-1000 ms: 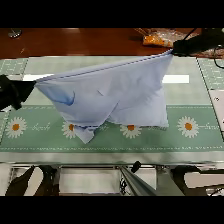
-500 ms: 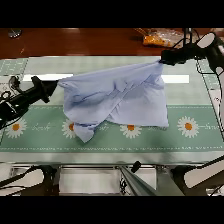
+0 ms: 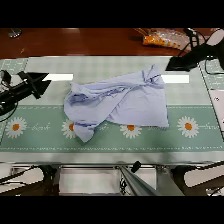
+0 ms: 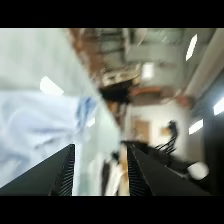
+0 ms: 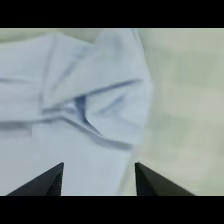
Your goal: Fold the shirts.
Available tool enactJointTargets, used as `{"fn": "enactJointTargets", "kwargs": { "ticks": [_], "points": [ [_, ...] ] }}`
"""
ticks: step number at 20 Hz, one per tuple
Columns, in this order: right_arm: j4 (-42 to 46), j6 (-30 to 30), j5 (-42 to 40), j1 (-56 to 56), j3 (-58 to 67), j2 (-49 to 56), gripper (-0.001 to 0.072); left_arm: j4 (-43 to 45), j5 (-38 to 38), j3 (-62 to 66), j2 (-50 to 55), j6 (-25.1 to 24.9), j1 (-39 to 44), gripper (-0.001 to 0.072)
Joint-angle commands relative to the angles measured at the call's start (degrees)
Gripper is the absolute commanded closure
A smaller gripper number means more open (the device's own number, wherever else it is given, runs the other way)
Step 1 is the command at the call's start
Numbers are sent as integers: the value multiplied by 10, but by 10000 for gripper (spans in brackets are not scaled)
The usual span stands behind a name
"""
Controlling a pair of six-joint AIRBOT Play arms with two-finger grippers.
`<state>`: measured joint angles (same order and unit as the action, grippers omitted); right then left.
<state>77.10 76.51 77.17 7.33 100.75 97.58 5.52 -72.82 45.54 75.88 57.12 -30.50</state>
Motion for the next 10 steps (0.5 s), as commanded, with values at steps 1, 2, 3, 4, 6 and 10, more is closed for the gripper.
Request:
{"fn": "enactJointTargets", "kwargs": {
  "ticks": [1,2,3,4,6,10],
  "points": [
    [92,20,116,58,-9,-35,226,403,-70,40,-55,136,-64,320],
    [57,19,134,80,-20,-40,225,502,-74,32,-78,149,-67,318],
    [28,19,147,99,-36,-46,219,555,-72,17,-98,158,-67,269],
    [10,19,155,114,-54,-51,215,559,-60,-6,-113,170,-67,164],
    [-4,16,156,128,-98,-65,215,499,-38,-54,-122,156,-62,163],
    [-9,0,139,128,-173,-89,215,475,4,-113,-120,141,-19,164]
  ]
}}
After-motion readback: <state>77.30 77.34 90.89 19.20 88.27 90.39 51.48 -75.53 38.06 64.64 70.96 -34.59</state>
